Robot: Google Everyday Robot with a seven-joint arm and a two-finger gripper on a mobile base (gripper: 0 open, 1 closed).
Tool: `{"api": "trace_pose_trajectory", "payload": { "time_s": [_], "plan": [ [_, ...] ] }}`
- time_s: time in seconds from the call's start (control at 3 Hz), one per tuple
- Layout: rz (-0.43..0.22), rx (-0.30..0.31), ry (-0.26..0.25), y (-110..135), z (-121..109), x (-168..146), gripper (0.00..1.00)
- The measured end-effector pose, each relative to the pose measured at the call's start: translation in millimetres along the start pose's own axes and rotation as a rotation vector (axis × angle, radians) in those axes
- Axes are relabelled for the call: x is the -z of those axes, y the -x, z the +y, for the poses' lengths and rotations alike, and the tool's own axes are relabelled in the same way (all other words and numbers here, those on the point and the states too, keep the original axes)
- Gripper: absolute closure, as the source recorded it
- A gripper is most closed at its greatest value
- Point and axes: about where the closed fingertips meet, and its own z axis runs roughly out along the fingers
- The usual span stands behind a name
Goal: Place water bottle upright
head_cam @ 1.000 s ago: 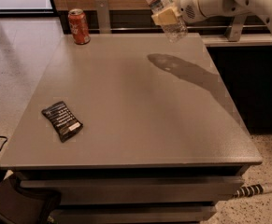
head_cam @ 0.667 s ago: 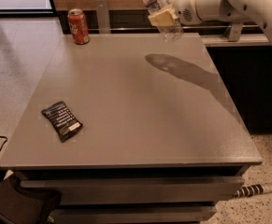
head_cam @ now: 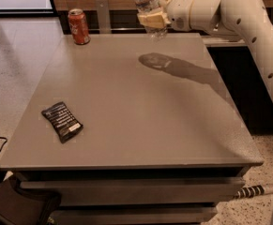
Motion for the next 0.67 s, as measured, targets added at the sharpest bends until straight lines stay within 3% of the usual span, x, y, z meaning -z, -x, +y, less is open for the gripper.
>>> {"api": "trace_pose_trajectory", "payload": {
  "time_s": [0.33, 0.67],
  "plan": [
    [-0.05, -0.001, 0.032, 4, 5, -5, 1.0],
    [-0.049, -0.038, 0.037, 7, 17, -2, 1.0]
  ]
}}
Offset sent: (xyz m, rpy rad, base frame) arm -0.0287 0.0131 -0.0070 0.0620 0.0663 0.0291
